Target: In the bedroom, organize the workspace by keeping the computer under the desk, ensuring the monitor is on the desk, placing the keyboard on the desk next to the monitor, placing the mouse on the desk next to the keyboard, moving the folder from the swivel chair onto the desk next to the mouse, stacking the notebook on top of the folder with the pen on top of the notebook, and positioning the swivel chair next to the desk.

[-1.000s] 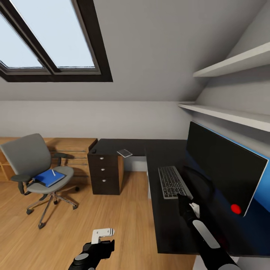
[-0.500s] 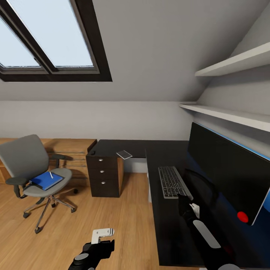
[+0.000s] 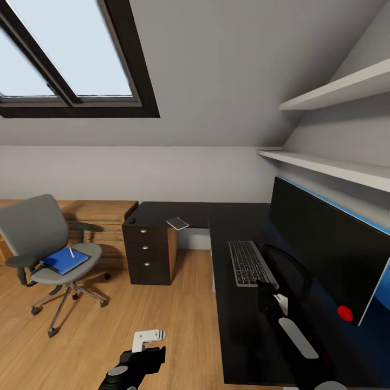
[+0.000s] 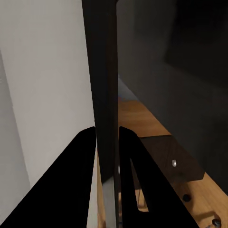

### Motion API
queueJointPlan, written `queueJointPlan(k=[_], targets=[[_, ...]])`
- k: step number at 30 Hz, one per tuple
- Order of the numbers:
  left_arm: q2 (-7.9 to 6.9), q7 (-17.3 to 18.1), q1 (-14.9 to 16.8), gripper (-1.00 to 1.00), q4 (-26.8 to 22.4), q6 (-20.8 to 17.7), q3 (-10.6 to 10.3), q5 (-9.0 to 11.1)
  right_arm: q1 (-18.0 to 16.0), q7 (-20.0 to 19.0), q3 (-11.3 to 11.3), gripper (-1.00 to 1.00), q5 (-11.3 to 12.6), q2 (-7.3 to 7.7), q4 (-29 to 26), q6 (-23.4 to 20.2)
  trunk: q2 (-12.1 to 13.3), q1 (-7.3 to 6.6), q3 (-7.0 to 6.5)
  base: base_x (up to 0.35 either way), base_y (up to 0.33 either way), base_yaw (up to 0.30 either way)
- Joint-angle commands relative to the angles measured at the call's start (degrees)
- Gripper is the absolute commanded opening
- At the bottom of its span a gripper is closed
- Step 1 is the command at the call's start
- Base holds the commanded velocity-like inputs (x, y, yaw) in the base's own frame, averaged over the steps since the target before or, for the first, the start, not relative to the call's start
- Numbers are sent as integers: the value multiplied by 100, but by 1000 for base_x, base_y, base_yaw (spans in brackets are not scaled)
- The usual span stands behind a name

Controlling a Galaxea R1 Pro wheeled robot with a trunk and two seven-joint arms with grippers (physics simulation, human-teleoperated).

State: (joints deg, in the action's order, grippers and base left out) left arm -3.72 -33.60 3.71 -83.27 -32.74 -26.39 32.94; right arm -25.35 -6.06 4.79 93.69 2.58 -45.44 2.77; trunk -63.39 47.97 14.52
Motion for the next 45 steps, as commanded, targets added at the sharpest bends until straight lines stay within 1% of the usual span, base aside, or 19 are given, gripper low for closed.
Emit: queueJointPlan(k=[1,32,33,45], targets=[[-5,-59,7,100,-6,-5,-15,54,-5,-44,30,-100,67,7,2,31,-5,0,8,0,-1,0],[-5,-54,7,100,-5,-5,-15,62,-5,-23,48,-100,18,16,-9,48,-5,0,8,0,0,0],[-5,-54,7,100,-5,-5,-15,63,-5,-24,48,100,18,15,-9,48,-5,0,8,0,0,0],[-5,-50,7,100,-6,-5,-15,63,-5,-27,46,100,7,17,-17,64,-5,0,8,0,0,0]])
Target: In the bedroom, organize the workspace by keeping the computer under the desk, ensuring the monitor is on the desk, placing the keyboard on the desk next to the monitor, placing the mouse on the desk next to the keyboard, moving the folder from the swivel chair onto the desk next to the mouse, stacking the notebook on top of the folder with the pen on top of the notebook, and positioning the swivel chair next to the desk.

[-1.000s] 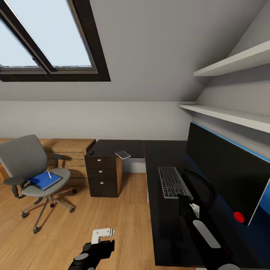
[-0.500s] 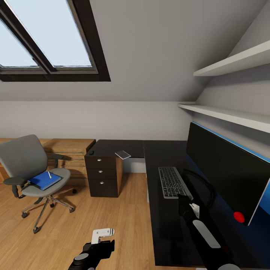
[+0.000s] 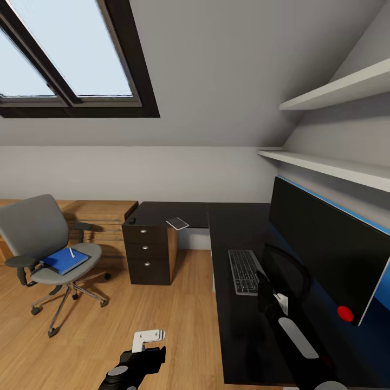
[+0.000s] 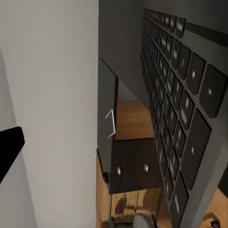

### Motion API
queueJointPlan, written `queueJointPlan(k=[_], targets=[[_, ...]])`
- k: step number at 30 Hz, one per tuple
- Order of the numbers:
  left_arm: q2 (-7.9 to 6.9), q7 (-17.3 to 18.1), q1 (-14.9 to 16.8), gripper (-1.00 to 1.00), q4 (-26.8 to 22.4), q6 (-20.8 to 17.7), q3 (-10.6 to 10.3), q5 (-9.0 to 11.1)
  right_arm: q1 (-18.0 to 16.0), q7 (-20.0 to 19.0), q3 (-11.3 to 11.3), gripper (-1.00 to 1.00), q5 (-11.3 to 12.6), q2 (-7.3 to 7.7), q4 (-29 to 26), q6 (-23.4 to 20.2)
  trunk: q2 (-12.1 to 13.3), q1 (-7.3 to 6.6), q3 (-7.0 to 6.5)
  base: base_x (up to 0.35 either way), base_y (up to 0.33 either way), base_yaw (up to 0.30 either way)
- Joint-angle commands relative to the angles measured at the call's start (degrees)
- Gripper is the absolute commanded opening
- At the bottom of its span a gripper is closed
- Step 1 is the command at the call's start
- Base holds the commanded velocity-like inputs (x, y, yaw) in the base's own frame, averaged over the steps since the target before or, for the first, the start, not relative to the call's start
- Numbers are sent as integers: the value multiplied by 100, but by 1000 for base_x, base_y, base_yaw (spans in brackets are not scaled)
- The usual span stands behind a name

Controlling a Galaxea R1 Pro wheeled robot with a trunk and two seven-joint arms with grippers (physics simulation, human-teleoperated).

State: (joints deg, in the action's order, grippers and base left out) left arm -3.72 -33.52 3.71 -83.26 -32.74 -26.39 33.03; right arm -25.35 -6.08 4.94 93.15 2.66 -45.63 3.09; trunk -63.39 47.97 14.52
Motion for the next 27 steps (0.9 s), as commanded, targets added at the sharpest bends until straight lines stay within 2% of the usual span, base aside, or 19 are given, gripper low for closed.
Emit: queueJointPlan(k=[1,9,16,27], targets=[[-5,-58,7,100,-7,-5,-15,54,-5,-25,29,100,61,7,6,33,-5,0,8,0,0,0],[-4,-58,7,100,-6,0,-15,54,-5,-25,32,100,56,10,11,26,-5,0,8,-86,-59,0],[-5,-64,7,100,-6,-4,-13,49,-5,-25,33,100,62,14,26,20,-5,0,8,-297,-111,0],[-5,-67,7,100,-13,-2,2,46,-5,-16,51,100,58,22,91,8,-5,0,8,-331,-11,0]])
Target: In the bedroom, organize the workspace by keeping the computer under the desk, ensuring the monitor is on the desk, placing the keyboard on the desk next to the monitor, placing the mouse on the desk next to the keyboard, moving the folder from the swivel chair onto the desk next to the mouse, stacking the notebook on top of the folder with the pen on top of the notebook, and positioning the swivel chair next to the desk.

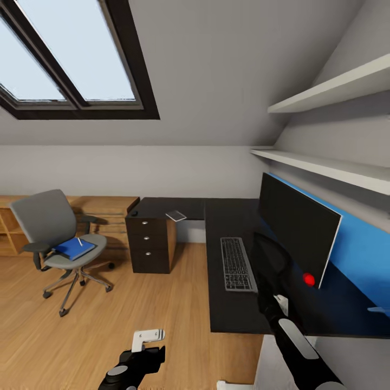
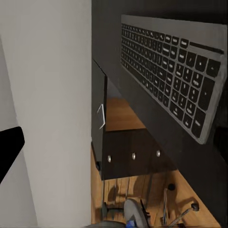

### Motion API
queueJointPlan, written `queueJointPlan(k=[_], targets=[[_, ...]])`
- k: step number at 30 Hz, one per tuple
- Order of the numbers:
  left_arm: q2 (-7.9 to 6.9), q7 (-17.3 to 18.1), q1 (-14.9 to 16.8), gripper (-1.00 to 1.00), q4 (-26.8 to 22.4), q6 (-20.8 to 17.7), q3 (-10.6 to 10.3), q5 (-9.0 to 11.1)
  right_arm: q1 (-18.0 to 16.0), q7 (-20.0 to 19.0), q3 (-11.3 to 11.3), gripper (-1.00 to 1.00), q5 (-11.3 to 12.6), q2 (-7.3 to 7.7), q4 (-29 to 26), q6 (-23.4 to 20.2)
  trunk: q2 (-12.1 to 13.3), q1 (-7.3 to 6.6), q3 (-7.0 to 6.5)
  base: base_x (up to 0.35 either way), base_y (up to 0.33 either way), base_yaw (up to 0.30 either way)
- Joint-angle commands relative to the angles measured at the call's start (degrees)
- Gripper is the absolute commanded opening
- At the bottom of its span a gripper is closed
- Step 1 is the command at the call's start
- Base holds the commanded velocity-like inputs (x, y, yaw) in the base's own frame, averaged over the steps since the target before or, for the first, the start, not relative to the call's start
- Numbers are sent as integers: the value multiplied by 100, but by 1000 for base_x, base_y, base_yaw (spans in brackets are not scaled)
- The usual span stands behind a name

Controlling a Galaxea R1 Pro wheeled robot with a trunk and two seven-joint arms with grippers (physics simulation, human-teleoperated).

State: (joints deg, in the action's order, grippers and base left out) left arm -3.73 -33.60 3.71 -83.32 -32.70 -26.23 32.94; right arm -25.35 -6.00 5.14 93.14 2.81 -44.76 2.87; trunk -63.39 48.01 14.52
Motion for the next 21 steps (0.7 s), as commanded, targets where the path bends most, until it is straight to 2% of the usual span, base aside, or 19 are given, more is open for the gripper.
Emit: queueJointPlan(k=[1,6,12,14,16,18,21], targets=[[-7,-59,7,100,-8,-4,-13,55,-5,-24,35,100,59,8,12,30,-6,-3,8,-334,-1,0],[-15,-65,7,100,-8,-3,21,47,-5,-37,57,100,37,9,33,24,-6,-3,8,-324,63,0],[-15,-58,7,100,-8,-4,294,40,-5,-62,249,100,-252,-3,16,43,-6,-3,8,-164,251,0],[-16,-58,7,100,-8,-6,371,39,-5,-81,314,100,-478,2,6,95,-6,-3,8,-48,308,0],[-17,-59,7,100,-8,-3,410,36,-5,-92,346,100,-814,10,3,218,-6,-3,8,-25,320,0],[-15,-59,7,100,-8,-5,435,32,-5,-94,359,100,-1334,7,3,507,-6,-3,8,19,326,0],[-15,-59,7,100,-6,-4,445,30,-5,-86,377,100,-1723,-3,-2,783,-6,-3,8,79,325,0]])
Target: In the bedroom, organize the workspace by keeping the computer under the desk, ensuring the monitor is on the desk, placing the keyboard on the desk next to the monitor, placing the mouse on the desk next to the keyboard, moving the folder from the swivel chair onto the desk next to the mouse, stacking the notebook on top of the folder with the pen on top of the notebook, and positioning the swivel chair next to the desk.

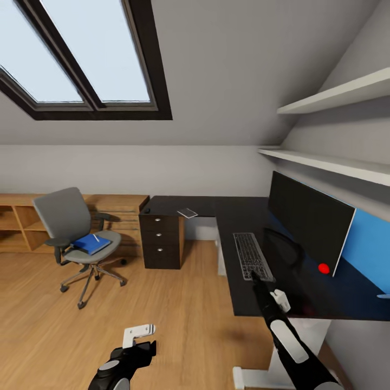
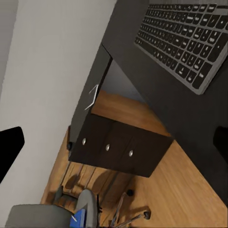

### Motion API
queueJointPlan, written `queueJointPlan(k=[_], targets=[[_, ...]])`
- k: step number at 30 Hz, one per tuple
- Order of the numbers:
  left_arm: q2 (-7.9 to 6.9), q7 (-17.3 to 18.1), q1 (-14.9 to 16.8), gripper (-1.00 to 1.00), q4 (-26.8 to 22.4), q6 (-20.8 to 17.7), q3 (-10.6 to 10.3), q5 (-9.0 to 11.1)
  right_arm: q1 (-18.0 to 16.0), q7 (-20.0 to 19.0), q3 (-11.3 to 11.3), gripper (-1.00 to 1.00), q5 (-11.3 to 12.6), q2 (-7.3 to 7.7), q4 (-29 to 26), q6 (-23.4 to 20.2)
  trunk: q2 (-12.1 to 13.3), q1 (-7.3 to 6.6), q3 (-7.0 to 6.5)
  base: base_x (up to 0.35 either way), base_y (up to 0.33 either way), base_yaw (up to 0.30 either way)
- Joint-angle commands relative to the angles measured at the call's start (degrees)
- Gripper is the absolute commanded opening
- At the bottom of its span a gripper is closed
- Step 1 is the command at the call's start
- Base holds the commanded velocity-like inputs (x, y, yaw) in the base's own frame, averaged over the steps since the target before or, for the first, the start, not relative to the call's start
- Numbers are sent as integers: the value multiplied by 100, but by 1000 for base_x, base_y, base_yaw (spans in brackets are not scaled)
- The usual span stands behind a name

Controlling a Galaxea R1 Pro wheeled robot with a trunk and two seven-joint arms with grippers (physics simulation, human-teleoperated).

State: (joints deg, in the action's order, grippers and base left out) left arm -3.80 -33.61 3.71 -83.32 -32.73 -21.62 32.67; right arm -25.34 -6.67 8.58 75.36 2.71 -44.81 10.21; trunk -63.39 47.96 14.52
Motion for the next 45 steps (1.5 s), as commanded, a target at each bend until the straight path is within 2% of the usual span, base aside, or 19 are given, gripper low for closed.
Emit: queueJointPlan(k=[1,6,10,11,13,14,15,16,18,19,22,29,32,34,38,45], targets=[[-7,-58,6,100,-5,0,-14,56,-6,-12,38,100,-6,4,3,91,-5,2,7,129,317,0],[-6,-58,6,100,-1,0,-17,59,-6,280,140,100,-280,-24,-11,214,-5,2,7,199,287,0],[-6,-58,6,100,18,1,-19,63,-11,707,455,100,-684,-22,-141,-45,-5,2,7,239,264,0],[-6,-58,6,100,35,0,-18,63,-15,881,533,100,-891,-14,-270,-281,-5,2,7,246,259,0],[-6,-57,6,100,51,1,-18,64,-18,1121,586,100,-1132,-9,-439,-602,-5,2,7,247,259,0],[-6,-56,6,100,63,2,-18,64,-20,1452,620,100,-1416,-7,-635,-990,-5,2,7,249,258,0],[-5,-55,6,100,68,1,-18,64,-21,1645,632,100,-1569,-9,-738,-1198,-5,2,7,249,258,0],[-2,-55,6,100,75,2,-18,64,-22,2077,649,100,-1894,-16,-965,-1613,-5,2,7,250,257,0],[0,-53,6,100,81,-1,-19,64,-22,2532,665,100,-2221,-23,-1220,-1978,-5,2,7,250,257,0],[1,-52,6,100,87,-1,-22,66,-23,2950,678,100,-2517,-29,-1501,-2229,-5,2,7,250,257,0],[2,-50,6,100,121,0,-26,70,-12,3504,686,100,-2899,-35,-2056,-2385,-5,2,7,248,260,0],[2,-42,6,100,235,3,-45,67,9,3839,736,100,-3163,-37,-2453,-2019,-5,2,7,238,268,0],[2,-41,6,100,252,3,-44,61,20,3845,889,100,-3204,-32,-2521,-1911,-5,2,7,233,271,0],[3,-41,6,100,260,4,-44,55,26,3820,1207,100,-3229,-22,-2577,-1856,-5,2,7,232,272,0],[3,-42,6,100,263,4,-49,45,29,3812,1514,100,-3249,-20,-2584,-1837,-5,2,7,231,272,0],[4,-45,6,100,264,4,-52,39,29,3818,1664,100,-3250,-8,-2628,-1720,-5,2,7,227,275,0]])
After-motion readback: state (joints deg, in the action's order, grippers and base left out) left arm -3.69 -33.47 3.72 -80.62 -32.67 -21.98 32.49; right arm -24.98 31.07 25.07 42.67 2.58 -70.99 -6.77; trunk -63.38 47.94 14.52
